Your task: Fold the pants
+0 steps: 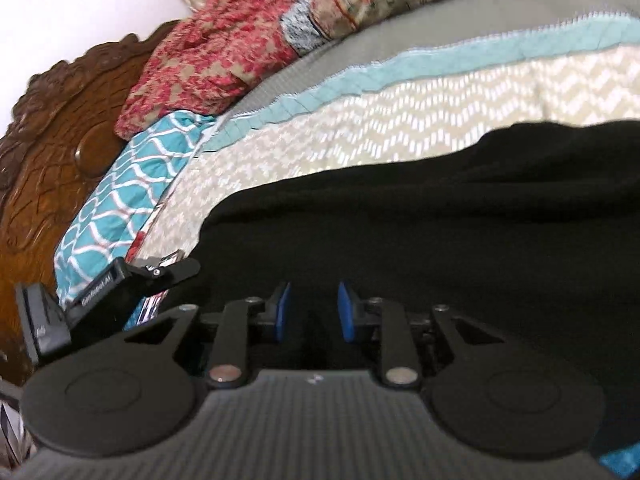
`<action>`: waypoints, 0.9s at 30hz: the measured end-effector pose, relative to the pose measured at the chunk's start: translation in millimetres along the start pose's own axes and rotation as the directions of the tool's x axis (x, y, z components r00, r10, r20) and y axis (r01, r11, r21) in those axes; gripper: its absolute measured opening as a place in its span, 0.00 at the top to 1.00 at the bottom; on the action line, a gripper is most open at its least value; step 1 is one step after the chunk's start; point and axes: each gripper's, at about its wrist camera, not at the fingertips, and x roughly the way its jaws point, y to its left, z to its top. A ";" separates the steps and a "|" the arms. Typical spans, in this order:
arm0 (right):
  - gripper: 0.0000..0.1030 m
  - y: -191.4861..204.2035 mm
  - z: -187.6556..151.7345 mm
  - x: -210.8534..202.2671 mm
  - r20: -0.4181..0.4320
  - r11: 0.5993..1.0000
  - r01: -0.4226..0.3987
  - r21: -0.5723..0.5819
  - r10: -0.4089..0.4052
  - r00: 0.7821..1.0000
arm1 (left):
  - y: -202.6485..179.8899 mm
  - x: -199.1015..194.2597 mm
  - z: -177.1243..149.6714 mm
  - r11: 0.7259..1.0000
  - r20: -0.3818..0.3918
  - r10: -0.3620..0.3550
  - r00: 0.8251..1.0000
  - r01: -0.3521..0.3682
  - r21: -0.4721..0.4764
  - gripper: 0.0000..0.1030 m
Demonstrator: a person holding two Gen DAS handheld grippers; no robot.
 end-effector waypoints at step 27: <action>0.58 -112.3 -15.0 -88.6 0.193 0.877 -0.044 0.479 -0.056 0.980 | -200.7 3.7 -172.8 0.417 -0.172 -0.145 0.974 0.217 0.883 0.41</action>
